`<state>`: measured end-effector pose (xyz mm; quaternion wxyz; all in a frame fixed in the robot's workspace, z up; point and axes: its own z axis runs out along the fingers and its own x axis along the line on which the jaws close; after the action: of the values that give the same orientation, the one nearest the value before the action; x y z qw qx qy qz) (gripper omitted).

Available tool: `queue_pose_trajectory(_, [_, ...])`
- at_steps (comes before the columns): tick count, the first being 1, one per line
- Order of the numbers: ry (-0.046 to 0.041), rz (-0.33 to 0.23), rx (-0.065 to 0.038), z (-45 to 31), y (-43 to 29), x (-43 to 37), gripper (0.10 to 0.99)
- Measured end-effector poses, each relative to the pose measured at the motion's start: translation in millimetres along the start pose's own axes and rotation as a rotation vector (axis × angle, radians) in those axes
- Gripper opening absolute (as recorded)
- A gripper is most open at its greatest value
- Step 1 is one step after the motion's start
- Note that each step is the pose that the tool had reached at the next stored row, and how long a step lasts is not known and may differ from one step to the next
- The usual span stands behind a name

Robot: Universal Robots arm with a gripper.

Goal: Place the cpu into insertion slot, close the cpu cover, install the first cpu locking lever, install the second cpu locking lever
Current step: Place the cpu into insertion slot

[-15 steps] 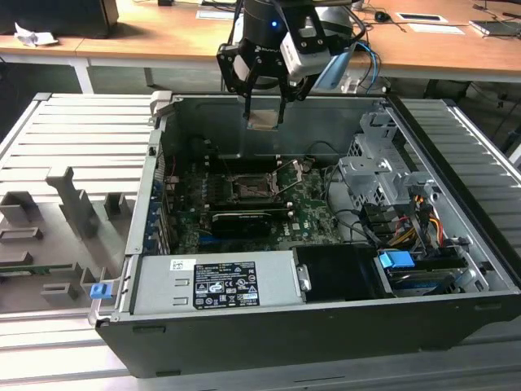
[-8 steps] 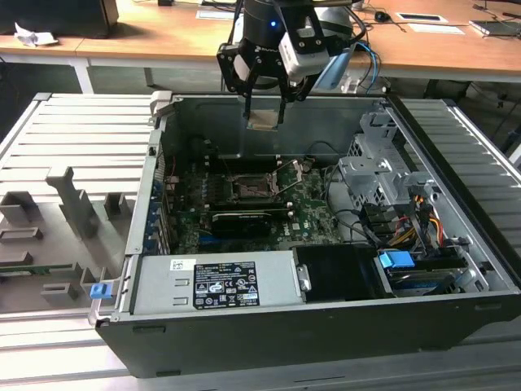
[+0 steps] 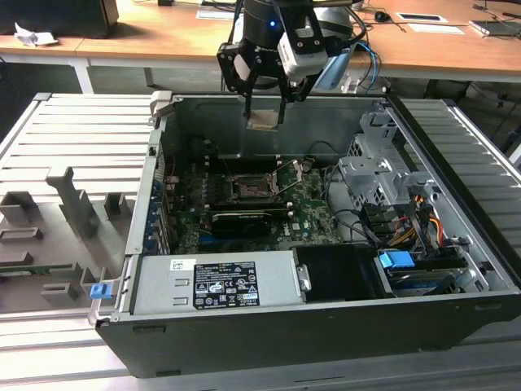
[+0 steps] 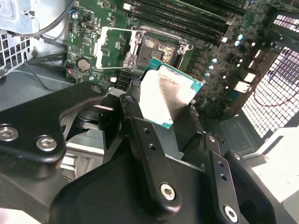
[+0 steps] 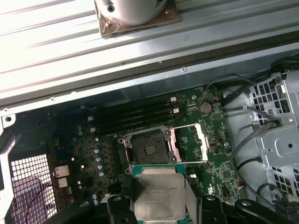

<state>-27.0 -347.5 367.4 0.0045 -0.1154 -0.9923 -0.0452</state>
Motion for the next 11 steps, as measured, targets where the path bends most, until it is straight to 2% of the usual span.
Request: queue_pose_trajectory(11, [-0.0028, 0.031, -0.001, 0.0, 0.0, 0.0, 0.529])
